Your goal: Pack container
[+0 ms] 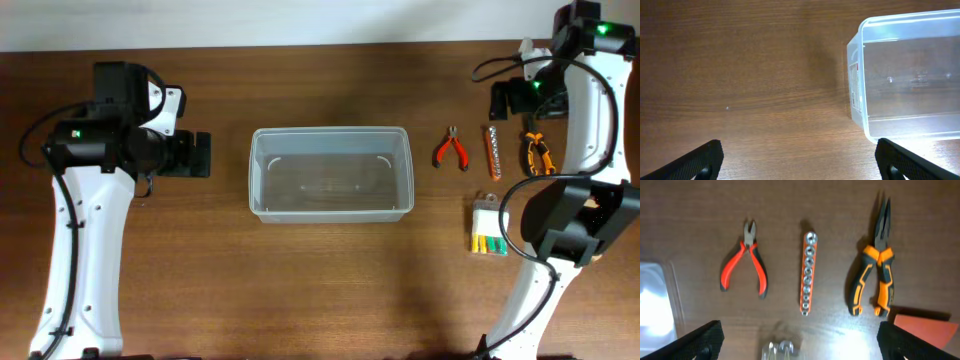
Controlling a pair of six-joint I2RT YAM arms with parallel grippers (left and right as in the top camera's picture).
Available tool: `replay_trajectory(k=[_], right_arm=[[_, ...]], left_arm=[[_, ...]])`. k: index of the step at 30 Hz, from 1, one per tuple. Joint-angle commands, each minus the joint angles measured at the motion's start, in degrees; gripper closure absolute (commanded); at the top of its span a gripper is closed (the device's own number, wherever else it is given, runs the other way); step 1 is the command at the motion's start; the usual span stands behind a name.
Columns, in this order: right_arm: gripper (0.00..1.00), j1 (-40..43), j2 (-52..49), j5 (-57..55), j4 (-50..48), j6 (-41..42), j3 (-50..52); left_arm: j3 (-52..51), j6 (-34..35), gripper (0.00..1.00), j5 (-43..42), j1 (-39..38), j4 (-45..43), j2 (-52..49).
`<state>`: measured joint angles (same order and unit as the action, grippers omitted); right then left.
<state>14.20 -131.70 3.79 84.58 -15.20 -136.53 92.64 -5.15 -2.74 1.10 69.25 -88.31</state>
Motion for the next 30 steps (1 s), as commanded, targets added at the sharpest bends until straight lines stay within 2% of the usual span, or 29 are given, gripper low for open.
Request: replay_trajectory(k=[1,8,30], right_arm=[[0.01,-0.26,-1.77,0.26,-1.05,0.74,0.26],[0.01,-0.63,-6.43,0.22,-0.87,2.10,0.26],[0.01,-0.68,-12.39,-0.02,-1.03,2.14,0.37]], left_arm=[[1.05,-0.11,0.01,0.20,0.17,0.04,-0.09],[1.05,-0.11,0.01,0.20,0.17,0.04,-0.09],[1.05,-0.11,0.01,0.20,0.17,0.04,-0.09]])
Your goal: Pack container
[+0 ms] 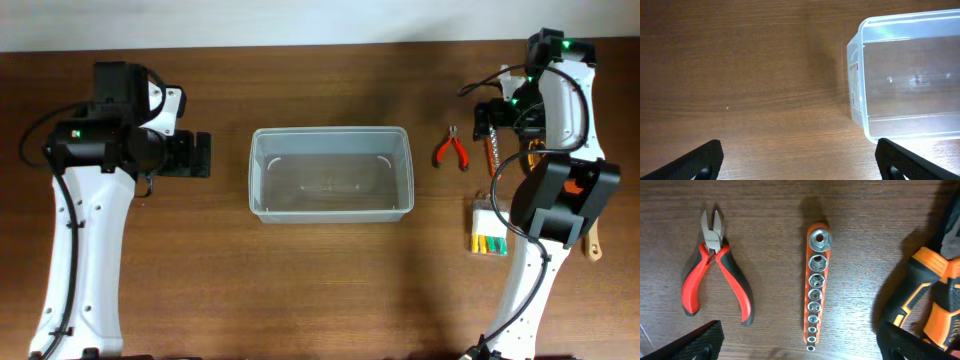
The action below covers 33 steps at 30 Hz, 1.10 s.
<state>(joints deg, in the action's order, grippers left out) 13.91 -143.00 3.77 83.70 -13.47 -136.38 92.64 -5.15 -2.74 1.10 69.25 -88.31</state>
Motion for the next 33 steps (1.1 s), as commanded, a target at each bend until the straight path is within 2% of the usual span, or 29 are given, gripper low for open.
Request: replay_trajectory(k=[1,33], right_arm=[[0.01,-0.35,-1.09,-0.02,-0.26,0.42,0.22],[0.01,-0.39,-5.03,-1.44,-1.07,-2.58,0.22]], left_arm=[[1.05,-0.11,0.01,0.20,0.17,0.04,-0.09],[1.05,-0.11,0.01,0.20,0.17,0.02,-0.09]])
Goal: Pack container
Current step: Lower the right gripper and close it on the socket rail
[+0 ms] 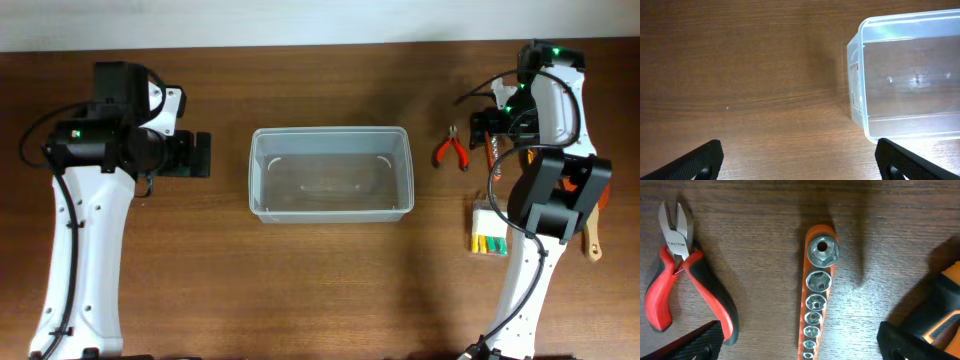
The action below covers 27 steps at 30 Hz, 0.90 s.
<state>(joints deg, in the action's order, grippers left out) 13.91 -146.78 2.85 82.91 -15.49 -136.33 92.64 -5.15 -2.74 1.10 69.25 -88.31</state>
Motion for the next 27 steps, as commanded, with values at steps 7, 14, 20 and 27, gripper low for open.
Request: replay_trajectory(k=[7,14,20,27], right_arm=[[0.01,-0.39,-1.49,-0.52,-0.92,-0.57,0.17],[0.01,-0.39,-1.73,-0.52,-0.85,-0.35,0.22],[0.01,-0.39,-1.73,-0.52,-0.92,-0.33,0.22],[0.01,-0.39,-1.73,-0.52,-1.14,-0.13,0.35]], left_arm=[[1.05,-0.11,0.01,0.20,0.17,0.02,-0.09],[1.05,-0.11,0.01,0.20,0.20,0.04,-0.09],[1.05,-0.13,0.01,0.20,0.17,0.02,-0.09],[1.05,-0.11,0.01,0.20,0.17,0.04,-0.09]])
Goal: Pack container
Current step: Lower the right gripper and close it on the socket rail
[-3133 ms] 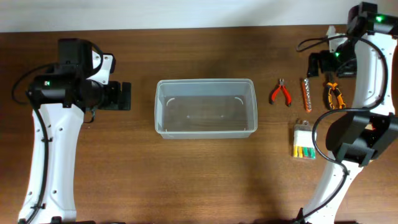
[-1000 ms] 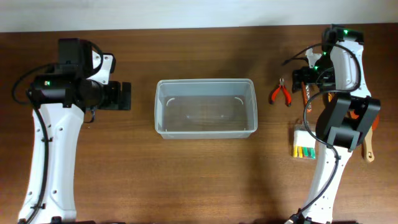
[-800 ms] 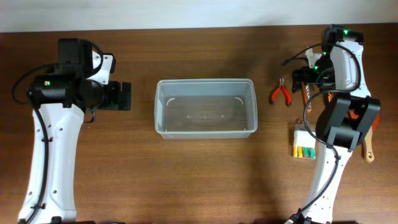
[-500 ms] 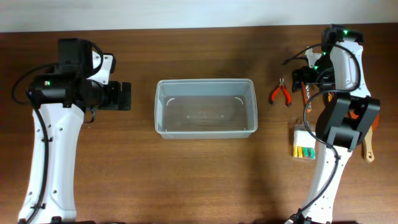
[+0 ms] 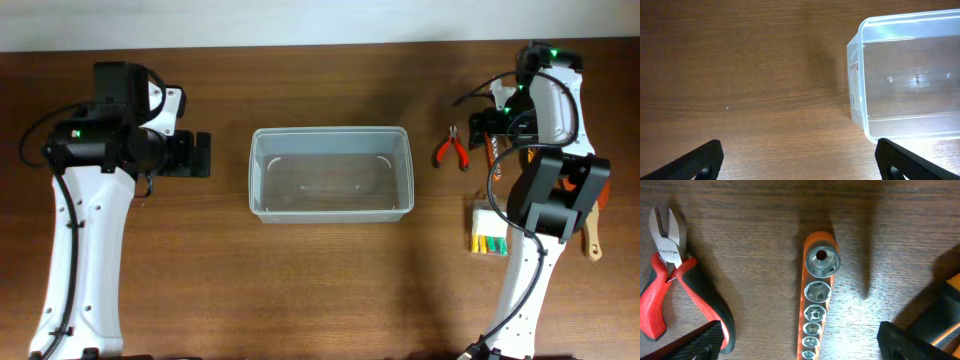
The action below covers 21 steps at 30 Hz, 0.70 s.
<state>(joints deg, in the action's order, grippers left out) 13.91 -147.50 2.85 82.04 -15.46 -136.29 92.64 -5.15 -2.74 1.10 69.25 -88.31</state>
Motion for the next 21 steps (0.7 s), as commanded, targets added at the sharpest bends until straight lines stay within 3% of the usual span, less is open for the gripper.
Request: replay_trajectory(k=[1,21], right_arm=[[0.01,-0.39,-1.01,-0.52,-0.33,-0.13,0.35],[0.01,-0.39,-1.07,-1.64,-1.55,2.45,0.39]], left_arm=[[1.05,-0.11,0.01,0.20,0.17,0.02,-0.09],[1.05,-0.11,0.01,0.20,0.17,0.02,-0.09]])
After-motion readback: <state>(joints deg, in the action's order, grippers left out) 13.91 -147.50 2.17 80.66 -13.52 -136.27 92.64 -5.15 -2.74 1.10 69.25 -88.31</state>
